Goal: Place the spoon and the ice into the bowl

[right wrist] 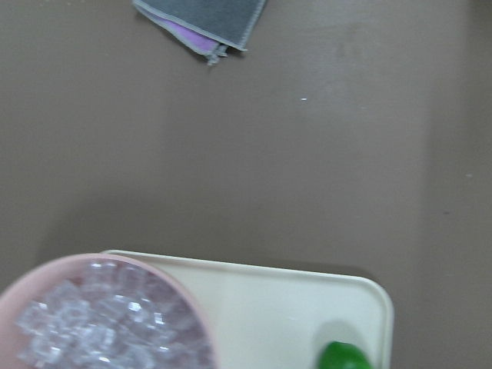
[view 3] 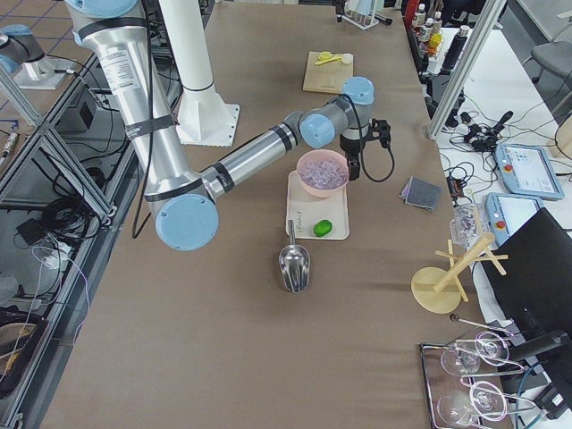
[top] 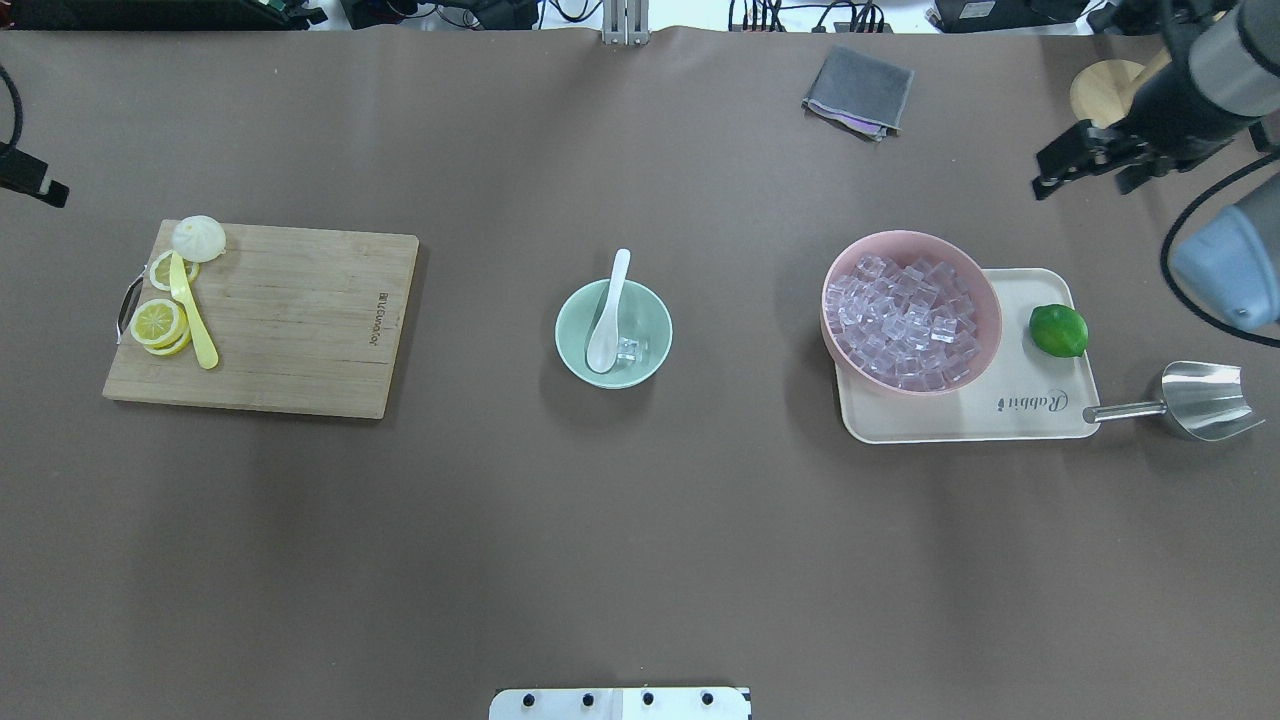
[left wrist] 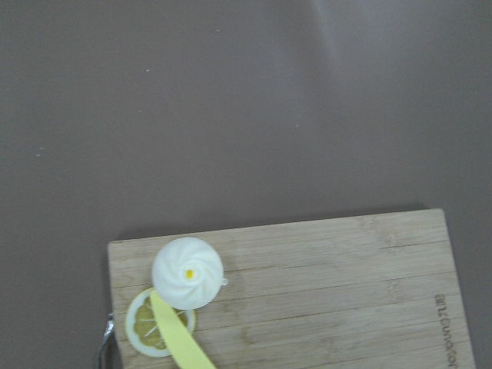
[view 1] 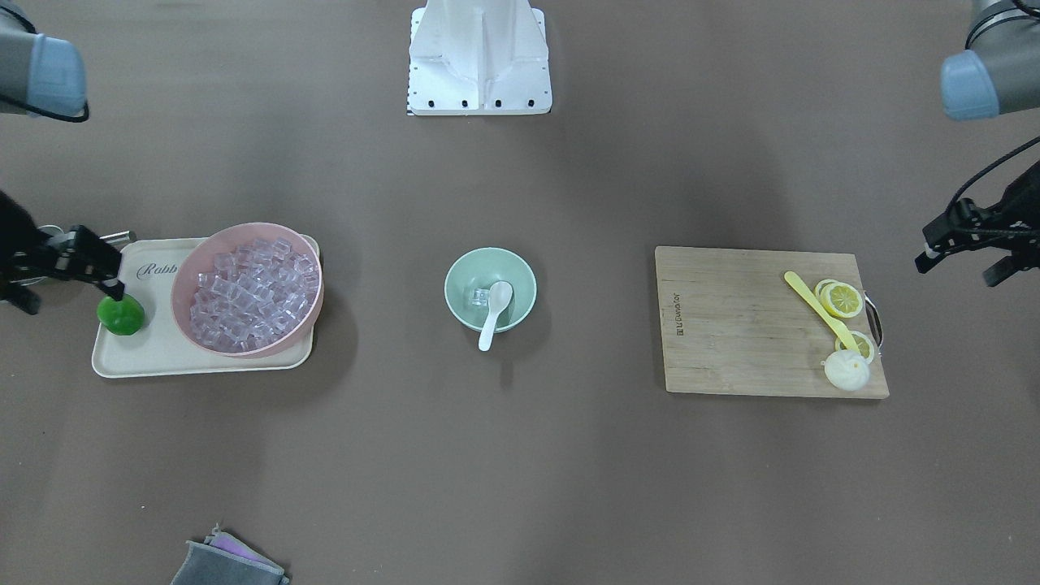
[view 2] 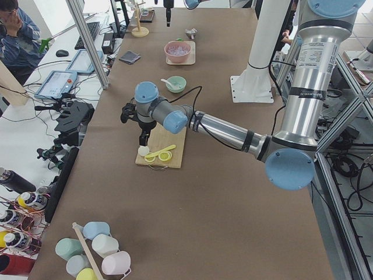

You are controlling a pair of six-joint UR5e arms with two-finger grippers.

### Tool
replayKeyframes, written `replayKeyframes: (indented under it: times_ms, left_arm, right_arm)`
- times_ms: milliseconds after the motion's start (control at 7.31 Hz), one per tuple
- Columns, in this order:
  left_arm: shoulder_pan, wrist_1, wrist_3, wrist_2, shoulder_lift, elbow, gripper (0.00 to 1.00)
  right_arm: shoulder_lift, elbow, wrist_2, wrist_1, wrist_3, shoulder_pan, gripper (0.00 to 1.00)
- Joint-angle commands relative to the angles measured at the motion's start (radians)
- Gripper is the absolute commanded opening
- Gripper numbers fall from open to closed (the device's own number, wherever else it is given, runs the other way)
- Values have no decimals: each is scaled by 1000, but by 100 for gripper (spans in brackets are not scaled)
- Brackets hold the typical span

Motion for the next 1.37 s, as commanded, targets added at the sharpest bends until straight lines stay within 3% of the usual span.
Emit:
replayKeyframes:
  times_ms: [0,137,411,958,1232]
  left_arm:
    - [-70,27,158,-1,69,-7,97]
    - [-134,127,293,0,76,-17,97]
    - [-193,147,485,-3,157,-19,98]
    - [-191,147,480,46,195,-13,98]
    - [-196,148,472,46,203,4,98]
  right_arm:
    - [-80,-92,3,-8,-302,130,100]
    - [-79,-176,5,1,-417,173,100]
    - [-79,-229,25,1,-508,224,100]
    - [-104,-279,25,4,-582,276,100]
    - [-111,-277,66,5,-591,297,100]
